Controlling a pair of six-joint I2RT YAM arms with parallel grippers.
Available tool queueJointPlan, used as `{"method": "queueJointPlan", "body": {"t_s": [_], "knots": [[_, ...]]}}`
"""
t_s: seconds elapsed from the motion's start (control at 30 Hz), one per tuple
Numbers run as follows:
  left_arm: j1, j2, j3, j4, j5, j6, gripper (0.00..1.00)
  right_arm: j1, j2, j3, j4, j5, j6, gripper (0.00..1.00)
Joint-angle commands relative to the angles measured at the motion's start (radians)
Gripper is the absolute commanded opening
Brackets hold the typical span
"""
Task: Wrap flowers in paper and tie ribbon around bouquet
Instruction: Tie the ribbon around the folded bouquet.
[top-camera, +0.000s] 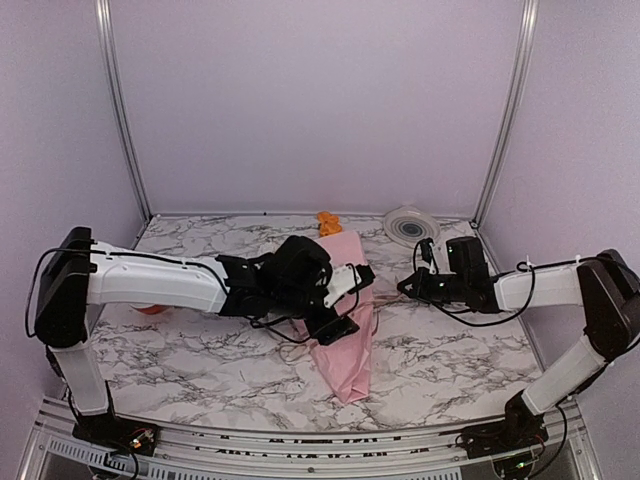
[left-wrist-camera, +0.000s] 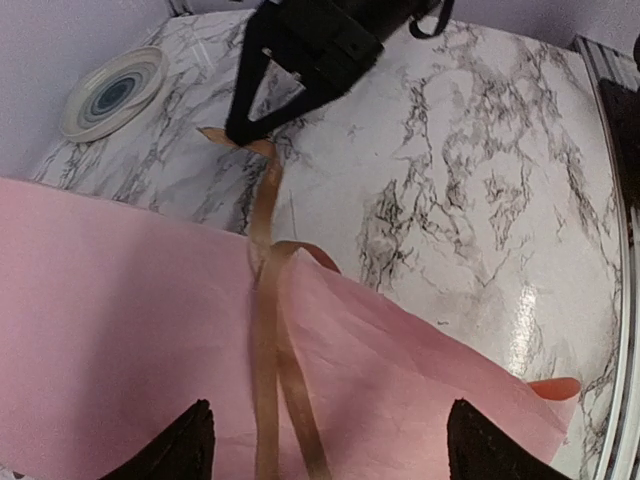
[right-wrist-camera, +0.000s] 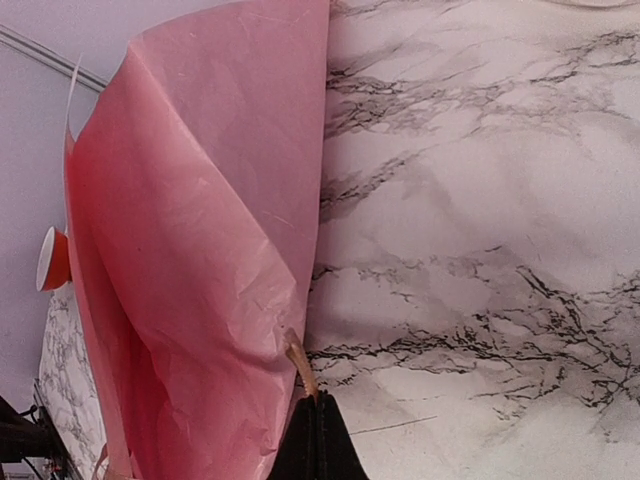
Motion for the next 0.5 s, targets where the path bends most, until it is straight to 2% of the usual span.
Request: {"method": "queueJointPlan", "body": {"t_s": [0.0, 0.2, 0.3, 0.47], "knots": [[-0.026, 0.13, 0.083, -0.163, -0.058, 0.122, 0.81, -0.002, -0.023, 0.033, -0.02, -0.007, -0.02, 0.0], [-0.03, 0.237, 0.192, -0.225, -0.263, 0.162, 0.62, 0.003, -0.046, 0.05, -0.025, -0.023, -0.024, 0.0], [-0.032, 0.247, 0.199, -0.225, -0.284, 0.156, 0.52, 0.015, -0.056, 0.068, -0.021, -0.049, -0.032, 0.0], [-0.032, 0.256, 0.178, -0.208, -0.28, 0.172, 0.47, 0.05, -0.052, 0.109, -0.006, -0.128, -0.047, 0.0]]}}
